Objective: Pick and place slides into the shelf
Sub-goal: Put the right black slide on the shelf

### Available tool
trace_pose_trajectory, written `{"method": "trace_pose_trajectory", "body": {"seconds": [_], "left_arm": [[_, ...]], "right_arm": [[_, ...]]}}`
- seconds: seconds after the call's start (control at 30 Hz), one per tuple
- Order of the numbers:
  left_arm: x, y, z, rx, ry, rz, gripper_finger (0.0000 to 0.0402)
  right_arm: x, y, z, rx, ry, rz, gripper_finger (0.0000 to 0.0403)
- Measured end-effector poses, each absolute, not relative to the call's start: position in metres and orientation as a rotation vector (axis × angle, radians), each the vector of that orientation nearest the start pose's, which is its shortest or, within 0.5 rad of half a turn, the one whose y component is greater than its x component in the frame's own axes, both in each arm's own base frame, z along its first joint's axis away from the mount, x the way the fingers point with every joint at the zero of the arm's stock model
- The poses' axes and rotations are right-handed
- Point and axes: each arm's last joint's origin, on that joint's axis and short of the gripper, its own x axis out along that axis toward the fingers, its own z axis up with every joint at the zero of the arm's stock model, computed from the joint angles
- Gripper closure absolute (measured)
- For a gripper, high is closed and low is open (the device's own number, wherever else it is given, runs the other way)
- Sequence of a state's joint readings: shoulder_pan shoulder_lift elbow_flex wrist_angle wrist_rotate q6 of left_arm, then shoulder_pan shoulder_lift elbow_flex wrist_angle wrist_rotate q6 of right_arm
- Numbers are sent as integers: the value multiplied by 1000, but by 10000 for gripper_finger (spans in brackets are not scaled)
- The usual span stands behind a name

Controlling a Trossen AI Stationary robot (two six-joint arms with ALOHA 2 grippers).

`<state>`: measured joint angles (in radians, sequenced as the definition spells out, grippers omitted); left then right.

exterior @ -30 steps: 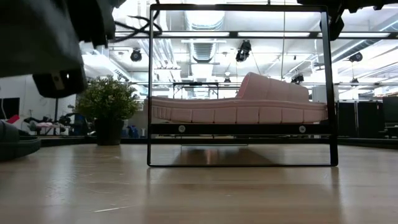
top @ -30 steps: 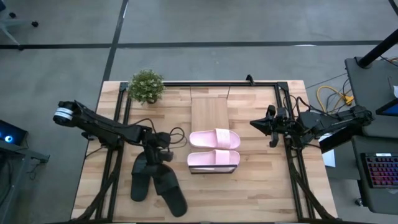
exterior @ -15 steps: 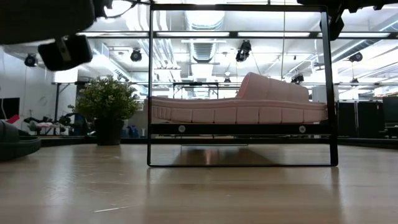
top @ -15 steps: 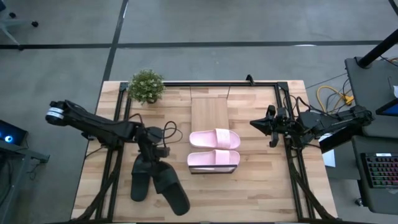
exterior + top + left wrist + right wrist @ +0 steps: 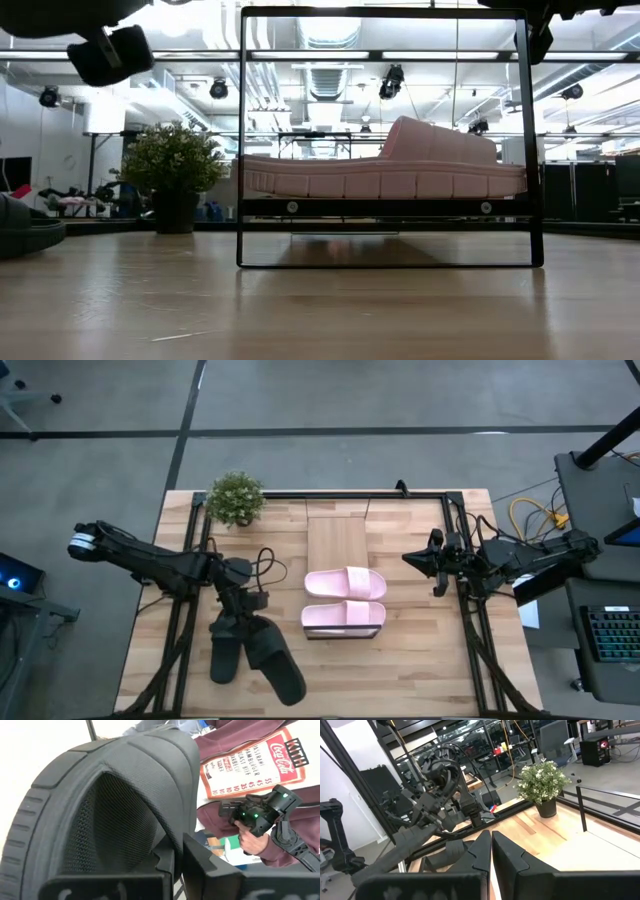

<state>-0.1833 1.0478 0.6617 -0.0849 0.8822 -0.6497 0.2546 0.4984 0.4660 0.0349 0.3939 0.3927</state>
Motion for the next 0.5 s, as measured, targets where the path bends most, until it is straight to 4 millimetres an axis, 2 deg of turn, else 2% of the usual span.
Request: {"method": "trace_pose_trajectory", "body": {"seconds": [0.2,0.5], "left_arm": [[201,-60,271,-720,722,-879,402],[192,-54,287,-680,572,-790,402]], "right_arm": [[128,22,282,394,-31,-137,394],[128,22,282,394,-33,-137,394]]}}
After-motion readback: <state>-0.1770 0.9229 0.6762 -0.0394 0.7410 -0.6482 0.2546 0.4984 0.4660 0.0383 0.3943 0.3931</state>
